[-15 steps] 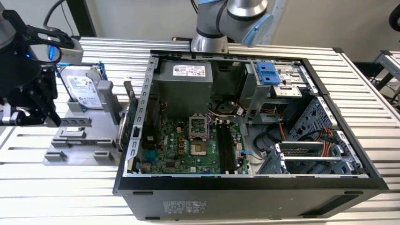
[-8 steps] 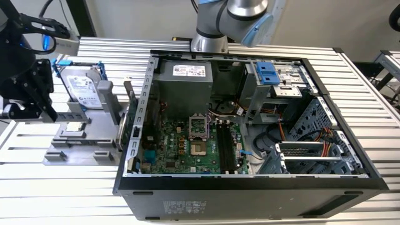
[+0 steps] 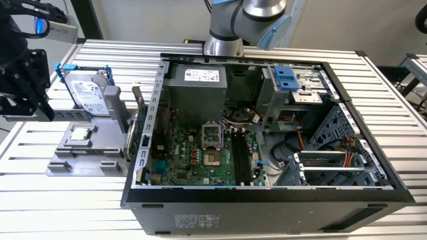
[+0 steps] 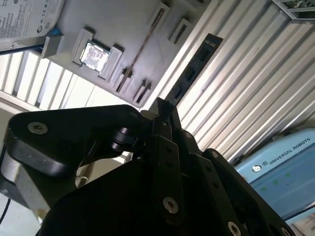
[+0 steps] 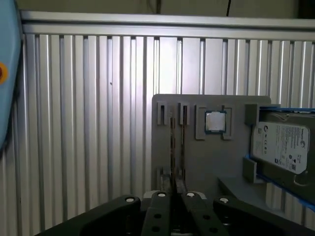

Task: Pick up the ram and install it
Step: 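Pick up the ram and move it above insertion slot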

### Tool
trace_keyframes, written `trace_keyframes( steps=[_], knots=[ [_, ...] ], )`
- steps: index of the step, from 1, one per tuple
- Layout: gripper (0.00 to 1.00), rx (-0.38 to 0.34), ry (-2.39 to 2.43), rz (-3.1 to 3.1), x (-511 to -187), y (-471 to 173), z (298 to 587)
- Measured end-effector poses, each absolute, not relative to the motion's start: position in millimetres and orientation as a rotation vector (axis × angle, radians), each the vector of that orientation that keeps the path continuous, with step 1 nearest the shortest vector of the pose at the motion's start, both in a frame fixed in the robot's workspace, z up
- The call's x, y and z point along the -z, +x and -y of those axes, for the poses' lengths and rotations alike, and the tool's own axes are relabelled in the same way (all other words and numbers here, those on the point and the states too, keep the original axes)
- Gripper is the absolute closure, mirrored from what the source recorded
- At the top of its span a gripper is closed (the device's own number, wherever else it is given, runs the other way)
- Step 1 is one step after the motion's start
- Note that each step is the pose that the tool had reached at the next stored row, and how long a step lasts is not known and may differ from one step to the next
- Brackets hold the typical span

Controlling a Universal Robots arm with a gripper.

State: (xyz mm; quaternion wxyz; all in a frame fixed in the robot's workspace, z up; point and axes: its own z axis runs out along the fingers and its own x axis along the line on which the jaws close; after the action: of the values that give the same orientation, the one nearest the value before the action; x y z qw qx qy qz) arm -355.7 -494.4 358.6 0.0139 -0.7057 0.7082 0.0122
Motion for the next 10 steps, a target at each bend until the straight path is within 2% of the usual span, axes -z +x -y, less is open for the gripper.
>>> trace_keyframes(
  steps=[10],
  knots=[
    [1.0, -0.038, -2.198, -2.206, -390.7, -355.7, 494.0]
  ],
)
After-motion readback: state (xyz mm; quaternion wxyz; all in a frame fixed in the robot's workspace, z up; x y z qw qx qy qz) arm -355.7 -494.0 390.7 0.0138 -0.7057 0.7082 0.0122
